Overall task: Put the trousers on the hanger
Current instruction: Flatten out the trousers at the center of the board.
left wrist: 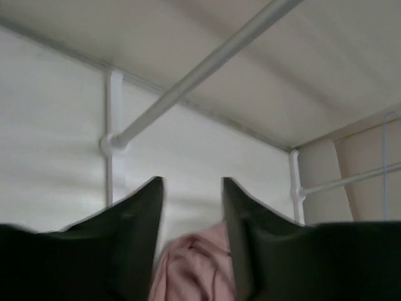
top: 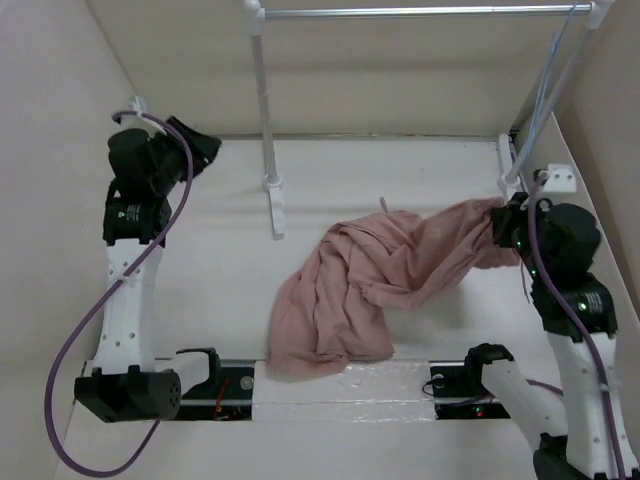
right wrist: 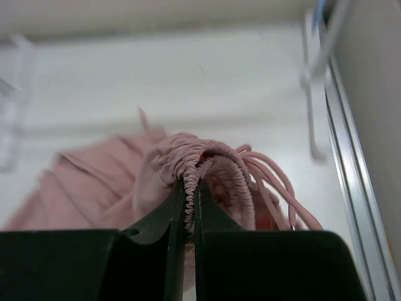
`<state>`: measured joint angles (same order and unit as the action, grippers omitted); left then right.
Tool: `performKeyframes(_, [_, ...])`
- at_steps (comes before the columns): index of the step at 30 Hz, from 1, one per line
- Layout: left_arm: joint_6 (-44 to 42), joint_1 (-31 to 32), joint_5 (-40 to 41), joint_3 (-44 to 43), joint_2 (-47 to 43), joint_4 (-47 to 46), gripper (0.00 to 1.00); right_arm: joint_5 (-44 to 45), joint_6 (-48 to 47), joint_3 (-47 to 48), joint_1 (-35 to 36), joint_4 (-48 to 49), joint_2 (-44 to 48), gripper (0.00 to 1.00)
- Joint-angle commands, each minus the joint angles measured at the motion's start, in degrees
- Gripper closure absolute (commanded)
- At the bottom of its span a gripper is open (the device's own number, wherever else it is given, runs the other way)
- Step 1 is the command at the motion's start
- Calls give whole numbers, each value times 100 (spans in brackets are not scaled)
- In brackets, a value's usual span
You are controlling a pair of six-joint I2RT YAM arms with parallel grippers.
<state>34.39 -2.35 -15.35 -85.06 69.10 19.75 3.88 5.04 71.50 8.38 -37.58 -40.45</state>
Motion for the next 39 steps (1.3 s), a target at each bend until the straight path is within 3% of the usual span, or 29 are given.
performKeyframes(1, [-37, -11, -336, 1646, 149, 364, 53, 438, 173, -892, -390, -945, -332, 100])
performKeyframes(3, [-204, 129, -528, 2689, -80, 250, 36, 105, 173, -911, -390, -567, -455, 100])
performKeyframes(5, [-292, 575, -627, 3169, -195, 161, 29, -324, -37, -640, -390, -182, -796, 100])
performKeyframes(6, [-275, 1317, -461, 3432, -300, 57, 24, -344, -177, -490, -390, -101, -929, 100])
performKeyframes(8, [-135, 2156, -215, 3557, -345, -102, 17, -459, -388, -60, -312, -82, -1262, 100])
performKeyframes(9, [-47, 2899, 308, 3496, -319, -85, 13, -423, -633, 464, -259, -170, -1577, 100])
performKeyframes(11, [260, 3327, 594, 3461, -231, 2, 10, 5, -749, 1003, -101, -398, -1817, 100])
performKeyframes(12, [444, 3712, 317, 3704, -117, -197, 3, 34, -828, 1467, -4, -364, -2000, 100])
performKeyframes(16, [603, 4424, 516, 3935, 146, -305, 1, -19, -847, 1928, 426, -478, -2371, 100])
performKeyframes(18, [586, 4698, 533, 3918, 496, -340, 1, 340, -786, 2033, 1006, -478, -2520, 100])
performKeyframes(20, [542, 5147, 1336, 3665, 779, 53, 1, 551, -759, 2244, 1348, -434, -2652, 100])
performKeyframes(25, [375, 5306, 1702, 3672, 1642, -147, 1, 385, -724, 2719, 1412, -417, -2881, 100])
performKeyframes(26, [358, 5306, 1903, 3611, 1798, -147, 7, 298, -724, 2737, 1412, -390, -2907, 100])
performKeyframes(27, [384, 5306, 2052, 3575, 2052, -112, 30, 228, -724, 2763, 1412, -347, -2908, 100])
performKeyframes(28, [428, 5306, 2263, 3531, 2142, -77, 53, 149, -724, 2781, 1412, -311, -2916, 100])
performKeyframes(29, [480, 5306, 2665, 3409, 2177, 124, 94, 35, -724, 2877, 1412, -294, -2925, 100])
performKeyframes(30, [550, 5106, 2817, 3321, 2169, 230, 100, 25, -724, 2930, 1481, -276, -2943, 100])
performKeyframes(32, [499, 4772, 3037, 3145, 1994, 563, 100, -289, -724, 3070, 1482, -223, -2986, 100])
performKeyframes(38, [-362, 2312, 3538, 1820, 501, 1442, 100, -774, -653, 4642, 1211, -381, -3215, 100])
performKeyframes(39, [-528, 2013, 3557, 1217, 221, 1514, 100, -844, -653, 4853, 1088, -390, -3102, 100])
